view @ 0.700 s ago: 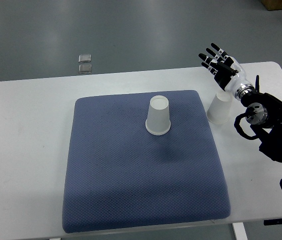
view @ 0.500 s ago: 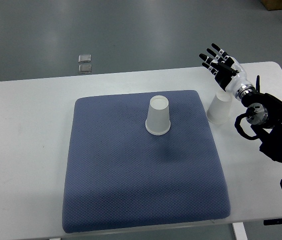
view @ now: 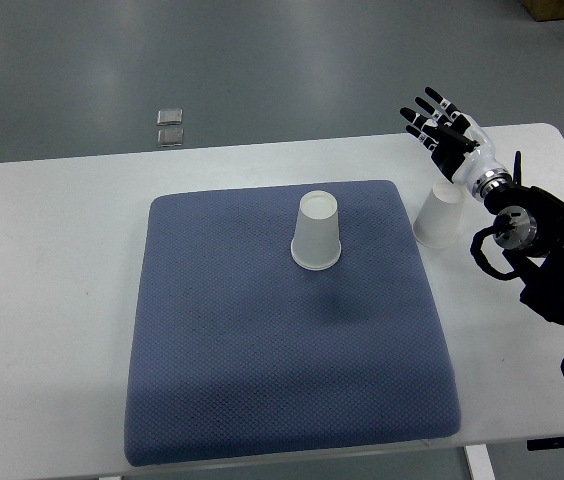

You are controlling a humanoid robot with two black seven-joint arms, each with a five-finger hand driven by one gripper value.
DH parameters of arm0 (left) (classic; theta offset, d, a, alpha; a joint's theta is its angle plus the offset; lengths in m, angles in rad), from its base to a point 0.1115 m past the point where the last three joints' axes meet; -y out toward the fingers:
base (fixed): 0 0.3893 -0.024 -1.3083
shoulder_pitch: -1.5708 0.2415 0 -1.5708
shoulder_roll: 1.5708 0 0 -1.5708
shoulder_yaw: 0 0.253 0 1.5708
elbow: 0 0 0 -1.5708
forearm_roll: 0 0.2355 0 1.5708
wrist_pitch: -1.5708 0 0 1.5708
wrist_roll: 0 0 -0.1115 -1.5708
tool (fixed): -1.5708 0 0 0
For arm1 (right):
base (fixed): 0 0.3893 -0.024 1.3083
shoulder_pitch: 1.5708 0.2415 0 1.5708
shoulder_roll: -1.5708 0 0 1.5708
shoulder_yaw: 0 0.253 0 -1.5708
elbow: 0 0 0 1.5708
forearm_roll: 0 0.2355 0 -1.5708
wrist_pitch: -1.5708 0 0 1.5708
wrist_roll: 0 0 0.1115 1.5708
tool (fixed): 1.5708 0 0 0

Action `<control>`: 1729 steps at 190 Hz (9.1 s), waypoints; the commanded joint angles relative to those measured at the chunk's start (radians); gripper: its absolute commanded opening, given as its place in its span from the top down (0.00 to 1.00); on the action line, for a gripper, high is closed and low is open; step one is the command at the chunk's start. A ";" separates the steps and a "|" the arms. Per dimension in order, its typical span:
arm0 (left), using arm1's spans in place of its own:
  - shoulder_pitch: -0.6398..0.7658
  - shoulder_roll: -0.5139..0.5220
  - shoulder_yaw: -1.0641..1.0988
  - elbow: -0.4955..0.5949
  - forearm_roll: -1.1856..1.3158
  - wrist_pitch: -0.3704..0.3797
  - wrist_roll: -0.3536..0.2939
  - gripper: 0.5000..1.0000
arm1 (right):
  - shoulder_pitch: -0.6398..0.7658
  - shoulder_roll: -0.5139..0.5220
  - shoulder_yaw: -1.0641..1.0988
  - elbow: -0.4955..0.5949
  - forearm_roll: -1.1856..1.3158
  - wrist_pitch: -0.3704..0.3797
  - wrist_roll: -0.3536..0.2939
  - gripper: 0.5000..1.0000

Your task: Stack paper cups

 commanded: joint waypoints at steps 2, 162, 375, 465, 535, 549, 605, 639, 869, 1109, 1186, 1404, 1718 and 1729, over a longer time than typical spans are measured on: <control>0.000 0.000 0.000 0.000 0.000 0.000 0.000 0.00 | 0.002 0.000 0.002 -0.001 0.000 0.000 0.000 0.14; 0.000 0.000 0.000 0.000 0.000 0.000 0.000 0.00 | 0.042 -0.084 0.010 0.018 0.003 -0.028 0.008 0.14; 0.000 0.000 0.000 0.000 0.000 0.000 0.000 0.00 | 0.485 -0.655 -0.565 0.481 -1.133 0.331 0.058 0.14; 0.000 0.000 0.000 0.000 0.000 0.000 0.000 0.00 | 0.524 -0.514 -0.906 0.476 -1.373 0.012 0.058 0.15; 0.000 0.000 0.000 0.000 0.000 0.000 0.000 0.00 | 0.421 -0.492 -0.902 0.461 -1.362 -0.007 0.057 0.15; 0.000 0.000 0.000 0.000 0.000 0.000 0.000 0.00 | 0.396 -0.474 -0.895 0.443 -1.359 -0.034 0.058 0.14; 0.000 0.000 0.000 0.000 0.000 0.000 0.000 0.00 | 0.349 -0.437 -0.894 0.424 -1.340 -0.062 0.060 0.14; 0.000 0.000 0.000 0.000 0.000 0.000 0.000 0.00 | 0.312 -0.419 -0.895 0.397 -1.340 -0.117 0.055 0.14; 0.000 0.000 0.000 0.000 0.000 0.000 0.000 0.00 | 0.227 -0.300 -0.908 0.210 -1.346 -0.273 0.054 0.39; 0.000 0.000 0.000 0.000 0.000 0.000 0.000 0.00 | 0.346 -0.303 -0.903 0.199 -1.345 -0.227 0.070 0.83; 0.000 0.000 0.000 0.000 0.000 0.000 0.000 0.00 | 0.499 -0.290 -0.903 0.285 -1.343 -0.106 0.083 0.82; 0.000 0.000 0.000 0.000 0.000 0.000 0.000 0.00 | 0.688 -0.274 -0.895 0.495 -1.199 0.171 0.139 0.82; 0.000 0.000 0.000 0.000 0.000 0.000 0.000 0.00 | 0.542 -0.215 -0.897 0.453 -1.201 0.024 0.126 0.20; 0.000 0.000 0.000 0.000 0.000 0.000 0.000 0.00 | 0.539 -0.215 -0.897 0.453 -1.201 0.023 0.126 0.20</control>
